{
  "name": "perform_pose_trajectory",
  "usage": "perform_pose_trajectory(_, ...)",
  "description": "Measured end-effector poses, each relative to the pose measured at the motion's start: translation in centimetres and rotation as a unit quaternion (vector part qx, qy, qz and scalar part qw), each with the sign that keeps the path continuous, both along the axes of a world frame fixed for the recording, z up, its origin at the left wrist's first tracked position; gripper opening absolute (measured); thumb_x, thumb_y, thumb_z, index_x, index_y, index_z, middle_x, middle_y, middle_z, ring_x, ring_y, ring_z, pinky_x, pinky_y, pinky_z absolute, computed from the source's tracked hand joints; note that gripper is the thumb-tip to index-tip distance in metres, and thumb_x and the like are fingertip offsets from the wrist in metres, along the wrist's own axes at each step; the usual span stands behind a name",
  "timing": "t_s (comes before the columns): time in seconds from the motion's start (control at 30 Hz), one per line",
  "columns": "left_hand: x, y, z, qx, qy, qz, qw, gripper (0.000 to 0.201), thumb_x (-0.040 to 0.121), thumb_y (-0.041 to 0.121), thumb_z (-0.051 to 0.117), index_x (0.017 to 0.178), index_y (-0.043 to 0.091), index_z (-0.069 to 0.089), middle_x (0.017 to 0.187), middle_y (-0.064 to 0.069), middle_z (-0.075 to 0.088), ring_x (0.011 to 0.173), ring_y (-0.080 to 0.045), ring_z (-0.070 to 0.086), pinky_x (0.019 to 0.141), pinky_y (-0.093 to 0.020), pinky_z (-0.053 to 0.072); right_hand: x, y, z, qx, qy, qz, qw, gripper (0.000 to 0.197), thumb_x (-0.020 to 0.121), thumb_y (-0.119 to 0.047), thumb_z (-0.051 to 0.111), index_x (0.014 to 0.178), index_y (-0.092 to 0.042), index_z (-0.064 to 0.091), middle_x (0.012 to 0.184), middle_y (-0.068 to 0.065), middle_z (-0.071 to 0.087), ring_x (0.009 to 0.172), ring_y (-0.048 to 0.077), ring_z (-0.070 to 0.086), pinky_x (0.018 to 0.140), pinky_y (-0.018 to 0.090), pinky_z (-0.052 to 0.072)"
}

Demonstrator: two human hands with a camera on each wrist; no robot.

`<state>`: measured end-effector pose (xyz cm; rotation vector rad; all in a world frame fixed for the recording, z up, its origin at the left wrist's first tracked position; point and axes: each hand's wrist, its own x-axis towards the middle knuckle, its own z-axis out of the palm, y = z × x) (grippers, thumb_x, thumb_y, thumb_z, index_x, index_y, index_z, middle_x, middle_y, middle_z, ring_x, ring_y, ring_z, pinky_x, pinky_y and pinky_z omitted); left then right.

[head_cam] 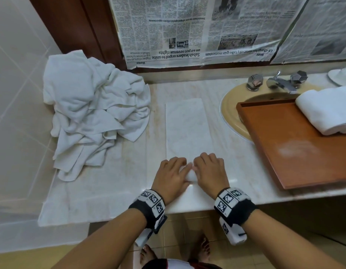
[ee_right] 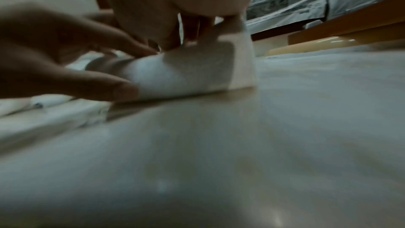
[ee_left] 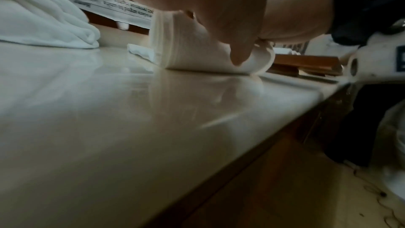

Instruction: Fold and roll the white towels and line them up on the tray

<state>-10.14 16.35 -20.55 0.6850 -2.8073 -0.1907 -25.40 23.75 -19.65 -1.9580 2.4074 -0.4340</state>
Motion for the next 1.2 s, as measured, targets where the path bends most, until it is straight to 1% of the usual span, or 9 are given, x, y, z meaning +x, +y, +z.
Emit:
perform_pose_trajectory(0.1, -0.7, -0.7, 0.3, -0.005, -0.020, 0.003, 1.000, 0.061, 0.054, 0.035, 0.081, 0.110, 0.014, 0.068, 0.103, -0.004, 0.061, 0.091, -0.023, 0.050, 0.074, -0.035, 0.035, -1.1, 1.1, -0.6, 0.029, 0.013, 0.031, 0.999, 0.047, 0.073, -0.057, 0.055, 0.105, -0.022, 0.054, 0.102, -0.003, 0.053, 0.092, 0.019, 0.046, 0.076, 0.037, 0.042)
perform_pose_trajectory(0.2, -1.2, -1.2, 0.7, 0.000, -0.053, 0.002, 0.999, 0.065, 0.049, 0.034, 0.083, 0.108, 0.012, 0.069, 0.098, -0.005, 0.062, 0.083, -0.025, 0.058, 0.069, -0.033, 0.046, -1.8, 0.5, 0.1, 0.079, 0.000, 0.052, 0.996, 0.058, 0.063, -0.043, 0.077, 0.112, -0.021, 0.055, 0.107, 0.001, 0.054, 0.096, 0.025, 0.054, 0.080, 0.038, 0.044)
perform_pose_trajectory(0.4, -0.5, -2.1, 1.0, 0.064, -0.063, 0.010, 0.996, 0.061, 0.069, 0.042, 0.079, 0.119, 0.011, 0.064, 0.108, -0.009, 0.060, 0.091, -0.029, 0.060, 0.073, -0.034, 0.048, -2.1, -0.7, 1.2, 0.127, -0.112, 0.032, 0.985, 0.051, 0.078, -0.033, 0.075, 0.123, -0.019, 0.057, 0.118, -0.002, 0.054, 0.113, 0.018, 0.046, 0.094, 0.027, 0.033)
perform_pose_trajectory(0.47, 0.2, -2.7, 1.0, 0.153, -0.076, 0.021, 0.985, 0.059, 0.083, 0.051, 0.064, 0.133, 0.020, 0.055, 0.119, -0.005, 0.057, 0.107, -0.025, 0.054, 0.087, -0.033, 0.042, -2.2, -0.8, 1.8, 0.170, -0.195, 0.004, 0.966, 0.047, 0.079, -0.033, 0.076, 0.121, -0.018, 0.061, 0.116, -0.003, 0.057, 0.110, 0.015, 0.048, 0.094, 0.027, 0.036)
perform_pose_trajectory(0.63, 1.0, -2.6, 2.1, 0.314, -0.054, 0.053, 0.946, 0.045, 0.088, 0.050, 0.060, 0.128, 0.029, 0.060, 0.116, -0.002, 0.063, 0.109, -0.020, 0.056, 0.083, -0.027, 0.037, -2.0, -1.4, 2.3, 0.219, -0.374, -0.056, 0.899, 0.024, 0.076, -0.013, 0.077, 0.099, -0.014, 0.072, 0.099, 0.005, 0.069, 0.098, 0.024, 0.062, 0.089, 0.035, 0.048)
perform_pose_trajectory(0.8, -0.6, -3.7, 1.9, 0.285, -0.068, 0.139, 0.946, 0.040, 0.088, 0.052, 0.056, 0.123, 0.033, 0.064, 0.118, -0.002, 0.052, 0.115, -0.018, 0.046, 0.097, -0.037, 0.040, -1.7, -3.1, 2.4, 0.179, -0.251, -0.108, 0.945, 0.023, 0.077, -0.030, 0.077, 0.099, -0.026, 0.071, 0.094, -0.006, 0.056, 0.107, 0.020, 0.049, 0.097, 0.037, 0.039)
perform_pose_trajectory(1.0, -0.9, -1.6, 1.3, 0.048, 0.097, 0.064, 0.992, 0.008, 0.077, 0.014, 0.064, 0.080, 0.020, 0.069, 0.085, 0.001, 0.061, 0.069, -0.023, 0.057, 0.058, -0.028, 0.035, 1.0, -1.4, 0.5, -0.017, -0.030, -0.024, 0.999, 0.031, 0.063, 0.003, 0.068, 0.078, -0.022, 0.057, 0.078, -0.006, 0.051, 0.074, 0.020, 0.049, 0.064, 0.030, 0.028)
perform_pose_trajectory(1.1, 0.3, -0.8, 0.5, 0.037, 0.109, 0.040, 0.993, 0.021, 0.080, 0.025, 0.053, 0.088, 0.017, 0.071, 0.091, 0.000, 0.064, 0.077, -0.021, 0.059, 0.060, -0.029, 0.043, 0.6, 0.1, -0.5, -0.056, -0.010, 0.002, 0.998, 0.014, 0.082, -0.031, 0.056, 0.093, -0.022, 0.060, 0.090, -0.005, 0.053, 0.081, 0.020, 0.048, 0.067, 0.032, 0.034)
perform_pose_trajectory(1.2, 1.9, -0.7, -0.8, 0.021, 0.089, 0.011, 0.996, 0.041, 0.075, 0.034, 0.067, 0.109, 0.012, 0.068, 0.108, -0.005, 0.065, 0.097, -0.020, 0.059, 0.075, -0.031, 0.050, -0.7, 0.8, -0.6, -0.004, 0.008, 0.047, 0.999, 0.052, 0.070, -0.056, 0.061, 0.110, -0.024, 0.053, 0.105, -0.003, 0.049, 0.093, 0.019, 0.044, 0.077, 0.035, 0.039)
